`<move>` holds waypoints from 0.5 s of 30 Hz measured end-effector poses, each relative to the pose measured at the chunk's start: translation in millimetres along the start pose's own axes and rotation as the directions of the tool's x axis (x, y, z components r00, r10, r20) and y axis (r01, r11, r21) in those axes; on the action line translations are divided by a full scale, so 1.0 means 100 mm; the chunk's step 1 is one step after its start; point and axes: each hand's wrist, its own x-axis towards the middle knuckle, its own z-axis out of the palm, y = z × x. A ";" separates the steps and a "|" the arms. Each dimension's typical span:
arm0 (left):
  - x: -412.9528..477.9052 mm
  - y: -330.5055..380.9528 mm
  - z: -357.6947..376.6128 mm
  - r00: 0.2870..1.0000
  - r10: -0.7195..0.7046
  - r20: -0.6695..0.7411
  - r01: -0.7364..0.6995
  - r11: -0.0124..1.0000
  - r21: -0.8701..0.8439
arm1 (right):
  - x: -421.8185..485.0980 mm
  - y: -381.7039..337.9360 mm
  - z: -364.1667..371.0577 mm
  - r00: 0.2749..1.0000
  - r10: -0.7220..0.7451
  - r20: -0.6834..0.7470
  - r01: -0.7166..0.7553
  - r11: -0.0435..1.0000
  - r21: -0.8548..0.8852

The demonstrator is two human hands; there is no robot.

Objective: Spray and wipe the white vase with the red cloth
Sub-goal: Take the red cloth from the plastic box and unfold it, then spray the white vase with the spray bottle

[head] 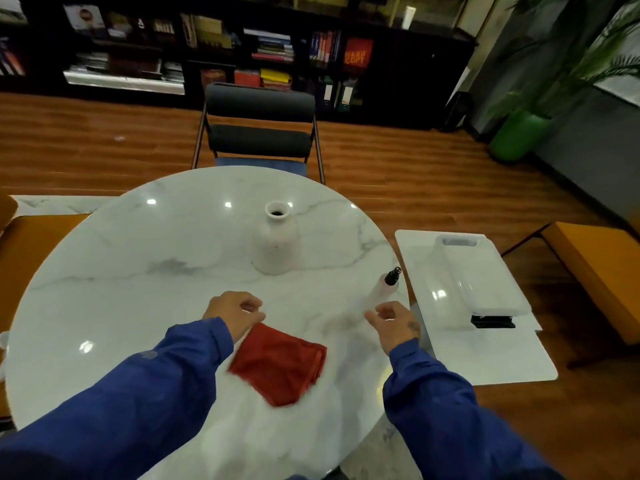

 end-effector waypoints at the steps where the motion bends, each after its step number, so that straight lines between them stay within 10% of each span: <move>1: 0.02 0.11 0.01 1.000 0.030 0.003 -0.030 0.999 -0.013 | 0.05 -0.02 -0.06 0.999 0.016 -0.031 -0.015 1.000 0.026; 15: 0.14 1.13 0.51 0.949 0.270 0.166 -0.247 0.958 -0.147 | 0.43 -0.12 -0.20 0.997 -0.061 -0.055 0.068 0.988 0.139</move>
